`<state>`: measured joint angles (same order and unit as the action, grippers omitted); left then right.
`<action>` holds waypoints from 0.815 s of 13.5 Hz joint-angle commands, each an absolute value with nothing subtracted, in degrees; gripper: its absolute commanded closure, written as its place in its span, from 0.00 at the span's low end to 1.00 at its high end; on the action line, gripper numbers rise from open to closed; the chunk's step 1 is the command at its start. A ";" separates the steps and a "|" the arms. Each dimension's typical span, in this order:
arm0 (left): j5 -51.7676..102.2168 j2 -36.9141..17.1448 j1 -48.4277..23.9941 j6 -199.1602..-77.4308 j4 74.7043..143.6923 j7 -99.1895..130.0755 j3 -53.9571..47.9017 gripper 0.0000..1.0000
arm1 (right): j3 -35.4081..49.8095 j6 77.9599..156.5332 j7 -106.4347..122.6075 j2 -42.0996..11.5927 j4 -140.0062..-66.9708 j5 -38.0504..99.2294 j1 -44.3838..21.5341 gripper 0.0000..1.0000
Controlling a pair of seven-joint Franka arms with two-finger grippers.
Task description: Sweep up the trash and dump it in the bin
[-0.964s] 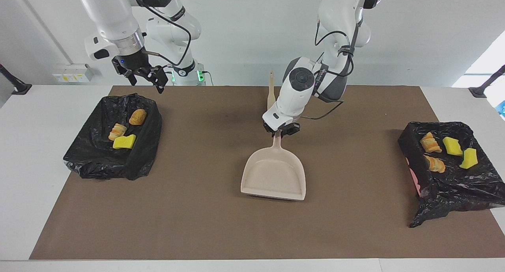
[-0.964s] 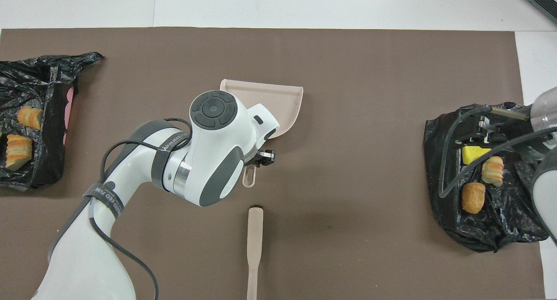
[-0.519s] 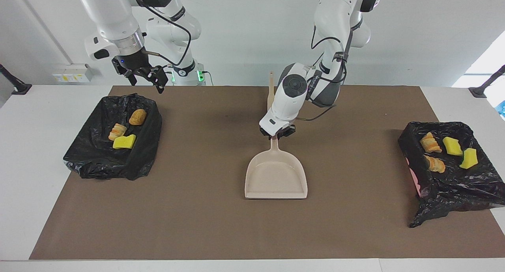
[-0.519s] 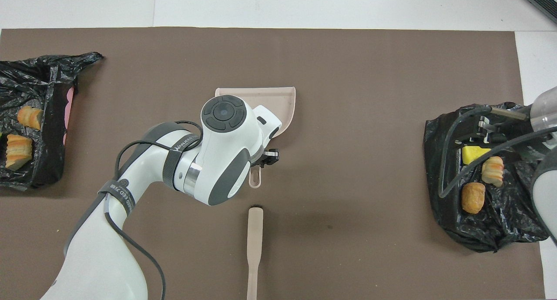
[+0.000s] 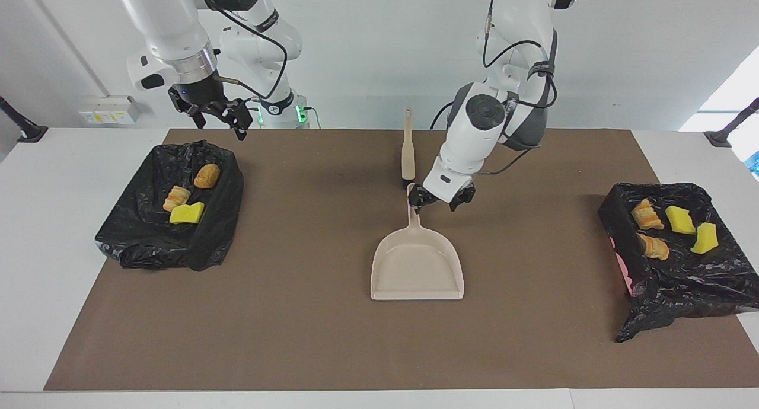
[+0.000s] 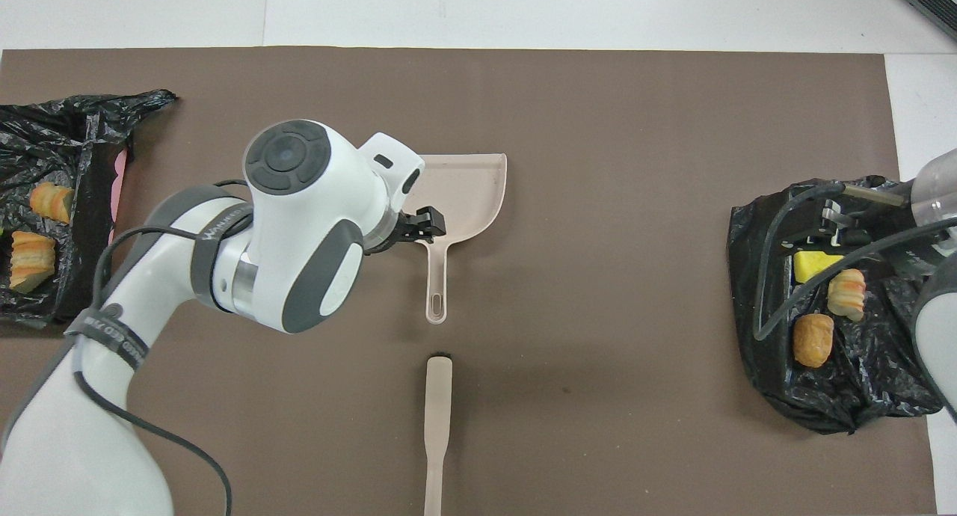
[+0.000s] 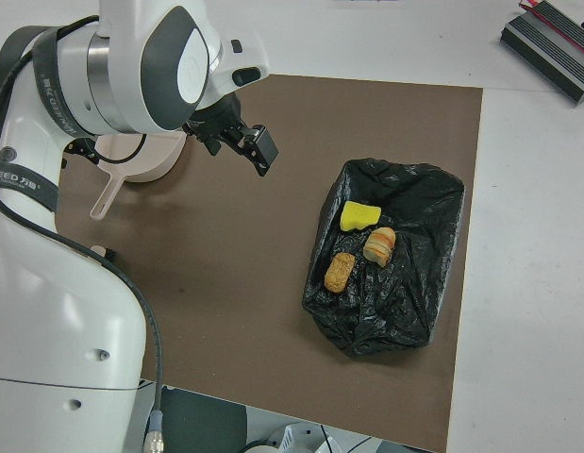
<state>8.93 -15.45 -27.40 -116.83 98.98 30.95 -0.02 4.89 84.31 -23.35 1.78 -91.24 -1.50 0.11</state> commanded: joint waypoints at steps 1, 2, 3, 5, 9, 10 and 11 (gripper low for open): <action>9.15 -13.80 -23.13 -116.01 98.35 30.50 -0.18 0.00 | 5.01 84.38 -21.27 1.93 -91.32 -1.41 0.44 0.00; 9.14 -13.36 -21.98 -115.84 97.39 30.41 0.87 0.00 | 5.01 84.38 -21.27 2.02 -91.32 -1.41 0.44 0.00; 9.05 -13.27 -19.36 -114.80 96.60 29.54 1.14 0.00 | 5.01 84.38 -21.27 2.02 -91.32 -1.41 0.44 0.00; 9.05 -13.27 -16.45 -111.90 94.58 22.80 1.58 0.00 | 5.01 84.38 -21.36 2.02 -91.32 -1.41 0.44 0.00; 8.88 -13.10 -8.54 -105.93 91.60 9.53 1.58 0.00 | 5.01 84.38 -21.27 2.02 -91.32 -1.41 0.44 0.00; 8.79 -13.10 -7.57 -103.39 90.10 6.80 1.58 0.00 | 5.01 84.38 -21.27 1.93 -91.32 -1.41 0.44 0.00; 8.27 -13.01 -6.43 -101.18 89.13 4.77 1.76 0.00 | 5.01 84.38 -21.27 2.02 -91.32 -1.41 0.44 0.00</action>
